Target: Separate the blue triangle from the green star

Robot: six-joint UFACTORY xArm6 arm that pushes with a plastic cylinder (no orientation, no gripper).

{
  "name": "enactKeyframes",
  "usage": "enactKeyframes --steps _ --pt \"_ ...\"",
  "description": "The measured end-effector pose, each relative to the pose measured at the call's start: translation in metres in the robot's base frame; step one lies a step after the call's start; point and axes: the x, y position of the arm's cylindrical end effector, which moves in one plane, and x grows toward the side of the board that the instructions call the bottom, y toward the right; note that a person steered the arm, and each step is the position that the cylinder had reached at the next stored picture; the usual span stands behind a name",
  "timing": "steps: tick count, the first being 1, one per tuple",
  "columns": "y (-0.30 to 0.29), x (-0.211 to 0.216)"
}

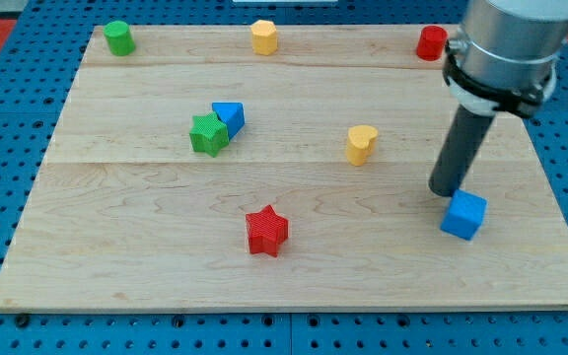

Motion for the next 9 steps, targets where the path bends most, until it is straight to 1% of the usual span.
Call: enactKeyframes --steps 1,2,3,4,5,6,7,9 --pt "0.004 0.000" --pt "-0.016 -0.013" --pt "-0.049 -0.013" --pt "-0.063 -0.013" --pt "-0.063 -0.013" --pt "-0.063 -0.026" --pt "-0.063 -0.054" --pt "-0.062 -0.060"
